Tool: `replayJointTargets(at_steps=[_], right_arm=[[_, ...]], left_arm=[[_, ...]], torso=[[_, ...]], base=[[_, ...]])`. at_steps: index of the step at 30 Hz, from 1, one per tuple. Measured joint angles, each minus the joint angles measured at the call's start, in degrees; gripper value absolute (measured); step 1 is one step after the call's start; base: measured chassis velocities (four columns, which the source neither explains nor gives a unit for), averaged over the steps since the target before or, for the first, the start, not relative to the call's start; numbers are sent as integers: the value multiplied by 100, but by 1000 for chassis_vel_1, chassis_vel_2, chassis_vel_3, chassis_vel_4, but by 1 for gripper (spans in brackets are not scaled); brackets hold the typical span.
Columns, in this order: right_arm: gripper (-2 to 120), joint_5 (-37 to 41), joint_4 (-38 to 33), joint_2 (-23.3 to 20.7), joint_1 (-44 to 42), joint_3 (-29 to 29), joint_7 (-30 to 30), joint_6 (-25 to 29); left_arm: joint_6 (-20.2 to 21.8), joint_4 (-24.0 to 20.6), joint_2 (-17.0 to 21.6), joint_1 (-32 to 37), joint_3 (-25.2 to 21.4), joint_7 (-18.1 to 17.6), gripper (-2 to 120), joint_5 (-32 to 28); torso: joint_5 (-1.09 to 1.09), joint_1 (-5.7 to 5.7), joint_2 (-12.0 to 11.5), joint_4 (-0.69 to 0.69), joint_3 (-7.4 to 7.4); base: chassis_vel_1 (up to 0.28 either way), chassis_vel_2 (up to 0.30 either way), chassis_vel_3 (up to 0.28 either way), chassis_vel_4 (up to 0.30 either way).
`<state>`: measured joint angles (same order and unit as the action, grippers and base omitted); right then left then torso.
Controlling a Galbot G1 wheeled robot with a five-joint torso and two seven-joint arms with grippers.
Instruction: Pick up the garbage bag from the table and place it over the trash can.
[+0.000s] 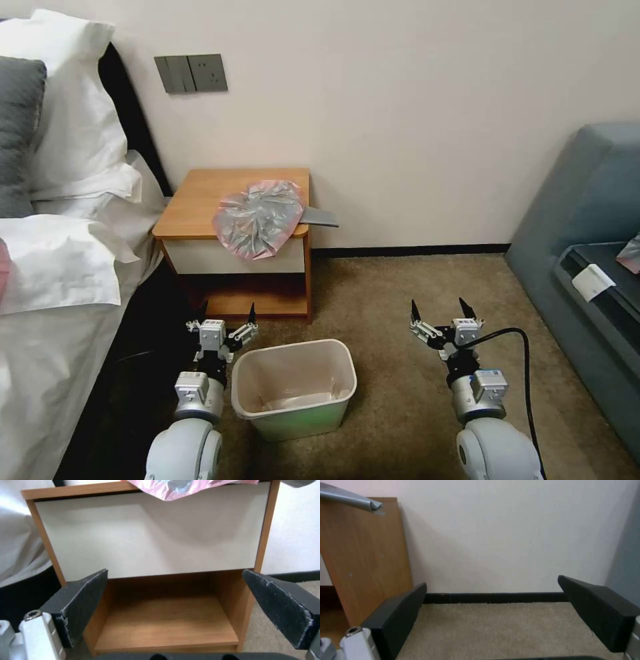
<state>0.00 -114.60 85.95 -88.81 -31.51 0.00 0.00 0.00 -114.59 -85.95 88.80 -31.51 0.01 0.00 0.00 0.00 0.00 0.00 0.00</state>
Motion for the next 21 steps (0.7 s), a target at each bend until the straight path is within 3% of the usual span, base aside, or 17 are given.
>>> replayJointTargets(at_steps=[17, 21], right_arm=[[100, 0, 0, 0, 0, 0, 0, 0], [100, 13, -144, 8, -71, -4, 8, -12]], left_arm=[[0, -1, 0, 1, 0, 0, 100, 0], [31, -178, -12, 84, -66, -9, 100, -17]], torso=[[0, 0, 0, 0, 0], [-1, 0, 0, 0, 0]], base=[[0, 0, 0, 0], [0, 0, 0, 0]])
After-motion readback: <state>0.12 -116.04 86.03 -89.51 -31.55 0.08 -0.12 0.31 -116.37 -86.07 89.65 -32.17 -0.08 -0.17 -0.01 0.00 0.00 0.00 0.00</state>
